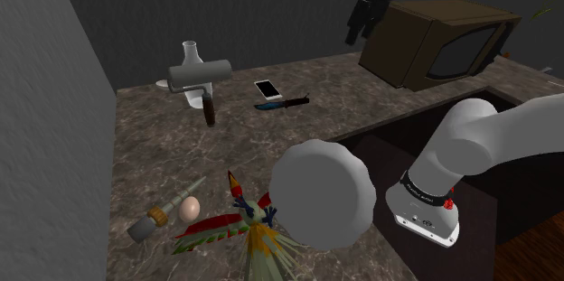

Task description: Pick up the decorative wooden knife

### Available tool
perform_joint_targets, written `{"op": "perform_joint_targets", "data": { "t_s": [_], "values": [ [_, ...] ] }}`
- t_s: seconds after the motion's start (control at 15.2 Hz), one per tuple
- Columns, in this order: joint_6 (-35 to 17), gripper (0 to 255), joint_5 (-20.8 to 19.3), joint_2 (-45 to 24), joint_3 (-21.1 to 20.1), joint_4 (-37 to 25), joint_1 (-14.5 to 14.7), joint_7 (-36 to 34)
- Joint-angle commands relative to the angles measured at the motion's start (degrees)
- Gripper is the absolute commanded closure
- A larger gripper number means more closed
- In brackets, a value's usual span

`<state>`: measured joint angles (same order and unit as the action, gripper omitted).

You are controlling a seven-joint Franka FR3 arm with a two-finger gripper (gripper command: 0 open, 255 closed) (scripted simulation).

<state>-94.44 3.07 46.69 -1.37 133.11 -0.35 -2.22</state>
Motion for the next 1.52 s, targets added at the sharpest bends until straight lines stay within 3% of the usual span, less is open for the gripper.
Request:
{"op": "perform_joint_targets", "data": {
  "t_s": [0.0,0.73,1.12,1.45],
  "values": [
    [0.0,0,0.0,0.0,0.0,0.0,0.0,0.0],
    [-20.4,0,-2.6,-14.2,8.1,7.2,3.7,20.1],
    [-30.6,0,-1.6,-26.1,12.0,6.3,6.2,31.5],
    [-37.7,0,1.4,-37.3,14.5,3.1,8.4,41.9]
  ]
}}
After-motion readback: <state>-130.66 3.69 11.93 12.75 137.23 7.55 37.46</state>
